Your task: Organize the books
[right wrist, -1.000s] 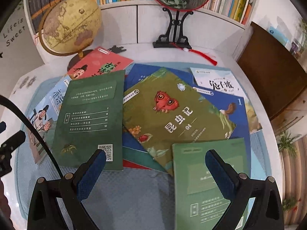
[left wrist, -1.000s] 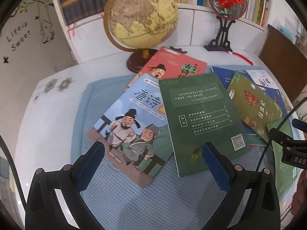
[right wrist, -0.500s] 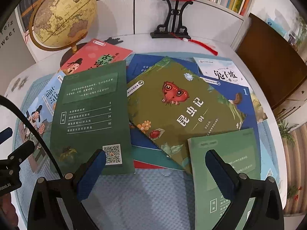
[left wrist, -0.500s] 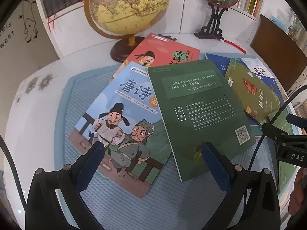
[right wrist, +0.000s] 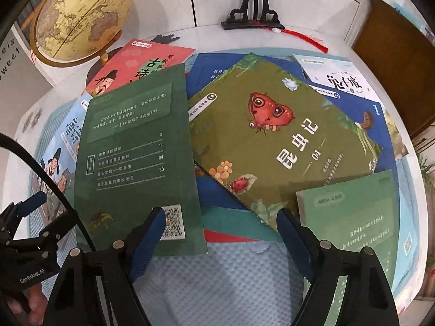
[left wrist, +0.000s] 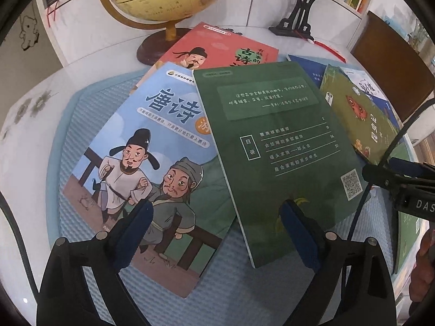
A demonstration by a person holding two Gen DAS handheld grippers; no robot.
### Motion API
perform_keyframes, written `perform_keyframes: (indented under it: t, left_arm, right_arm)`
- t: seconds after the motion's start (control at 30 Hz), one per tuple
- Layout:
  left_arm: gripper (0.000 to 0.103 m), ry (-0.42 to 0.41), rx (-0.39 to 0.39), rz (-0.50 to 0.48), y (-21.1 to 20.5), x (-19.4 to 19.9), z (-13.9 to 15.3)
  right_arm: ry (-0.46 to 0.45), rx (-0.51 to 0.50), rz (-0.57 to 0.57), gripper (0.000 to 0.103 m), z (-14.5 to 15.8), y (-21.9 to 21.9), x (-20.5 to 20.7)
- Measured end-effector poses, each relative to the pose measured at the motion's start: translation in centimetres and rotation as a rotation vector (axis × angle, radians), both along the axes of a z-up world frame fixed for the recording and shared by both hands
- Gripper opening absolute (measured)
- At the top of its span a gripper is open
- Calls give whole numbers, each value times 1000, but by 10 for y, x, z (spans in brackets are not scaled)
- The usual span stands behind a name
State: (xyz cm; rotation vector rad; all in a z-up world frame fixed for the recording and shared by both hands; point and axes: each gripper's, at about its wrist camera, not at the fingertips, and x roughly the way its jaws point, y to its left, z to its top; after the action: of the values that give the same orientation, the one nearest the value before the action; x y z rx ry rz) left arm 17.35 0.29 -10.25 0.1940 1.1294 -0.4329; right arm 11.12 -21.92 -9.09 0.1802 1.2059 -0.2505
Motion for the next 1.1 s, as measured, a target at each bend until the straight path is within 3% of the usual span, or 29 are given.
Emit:
perform_keyframes:
  t: [0.27, 0.33, 0.4, 0.43, 0.73, 0.8, 0.9, 1.1]
  left_arm:
    - [94, 7, -7, -10, -2, 0, -1]
    - [85, 17, -12, -24, -5, 0, -4]
    - [75, 41, -21, -41, -8, 0, -8]
    - [68, 55, -27, -48, -9, 0, -10]
    - [65, 53, -49, -87, -18, -4, -10]
    - [65, 56, -60, -97, -20, -6, -10]
    - [65, 67, -76, -124, -26, -11, -10]
    - [64, 64, -64, -150, -27, -26, -11]
  right_arm:
    - [5, 21, 28, 78, -4, 5, 11]
    - [14, 31, 35, 77, -7, 6, 12]
    - [33, 48, 42, 61, -13, 8, 13]
    - [40, 59, 45, 60, -15, 8, 13]
    - [29, 83, 63, 57, -16, 9, 14]
    - [23, 127, 92, 57, -15, 10, 13]
    - [25, 300, 103, 57, -21, 6, 12]
    - [6, 434, 110, 57, -20, -6, -8]
